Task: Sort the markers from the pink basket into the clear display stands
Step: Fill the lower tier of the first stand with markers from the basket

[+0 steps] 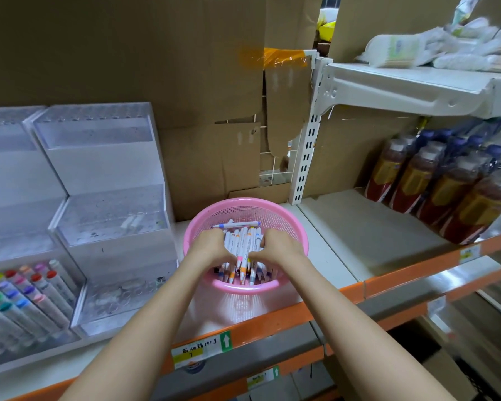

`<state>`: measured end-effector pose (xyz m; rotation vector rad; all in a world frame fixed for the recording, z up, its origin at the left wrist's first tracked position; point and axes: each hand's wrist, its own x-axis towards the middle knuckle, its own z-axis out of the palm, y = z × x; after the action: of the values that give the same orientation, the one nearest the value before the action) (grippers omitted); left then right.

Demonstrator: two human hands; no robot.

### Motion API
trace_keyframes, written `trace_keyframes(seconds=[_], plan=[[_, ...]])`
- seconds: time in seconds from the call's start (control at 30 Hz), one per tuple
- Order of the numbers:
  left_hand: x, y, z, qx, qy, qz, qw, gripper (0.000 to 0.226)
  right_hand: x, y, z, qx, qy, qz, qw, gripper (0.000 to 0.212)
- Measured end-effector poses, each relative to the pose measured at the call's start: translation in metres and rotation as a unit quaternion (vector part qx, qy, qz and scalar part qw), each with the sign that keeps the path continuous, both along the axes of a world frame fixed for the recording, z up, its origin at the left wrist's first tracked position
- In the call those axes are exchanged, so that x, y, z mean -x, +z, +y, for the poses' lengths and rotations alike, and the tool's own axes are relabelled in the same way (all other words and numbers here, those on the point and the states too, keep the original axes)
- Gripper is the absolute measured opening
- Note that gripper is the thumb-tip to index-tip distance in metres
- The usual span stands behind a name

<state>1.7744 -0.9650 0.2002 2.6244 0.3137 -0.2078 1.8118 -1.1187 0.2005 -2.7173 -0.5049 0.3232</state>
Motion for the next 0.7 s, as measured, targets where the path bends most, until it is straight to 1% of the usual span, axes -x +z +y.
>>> trace_keyframes(seconds=[0.1,0.2,0.33,0.4,0.47,0.5,0.6,0.67,0.7], plan=[[-0.002,0.000,0.002,0.012,0.000,0.017,1.000,0.032,0.001,0.001,0.001,-0.001,0.002,-0.002,1.000,0.021],[-0.004,-0.002,0.003,0.016,0.002,0.013,1.000,0.029,0.001,0.000,0.000,-0.005,-0.014,0.004,1.000,0.029],[-0.003,-0.004,0.002,0.042,0.025,-0.033,0.998,0.031,-0.001,-0.003,-0.001,-0.034,-0.046,0.005,0.998,0.030],[-0.003,-0.005,0.003,0.050,0.040,-0.052,0.997,0.025,-0.001,-0.003,-0.001,-0.054,-0.056,0.004,0.997,0.027],[-0.002,-0.004,0.004,0.052,0.047,-0.077,0.995,0.011,-0.003,-0.003,-0.002,-0.078,-0.063,0.005,0.995,0.014],[-0.001,-0.003,0.004,0.062,0.045,-0.093,0.993,0.002,-0.003,-0.004,-0.002,-0.093,-0.066,0.005,0.993,0.011],[0.002,-0.005,0.006,0.127,0.037,-0.141,0.981,0.046,-0.005,-0.009,-0.003,-0.153,-0.063,0.001,0.986,0.027],[0.006,-0.005,0.005,0.151,0.021,-0.171,0.973,0.060,-0.005,-0.011,-0.003,-0.185,-0.050,-0.012,0.981,0.037],[0.007,-0.005,0.006,0.157,0.016,-0.186,0.970,0.063,-0.005,-0.011,-0.004,-0.202,-0.044,-0.023,0.978,0.041]])
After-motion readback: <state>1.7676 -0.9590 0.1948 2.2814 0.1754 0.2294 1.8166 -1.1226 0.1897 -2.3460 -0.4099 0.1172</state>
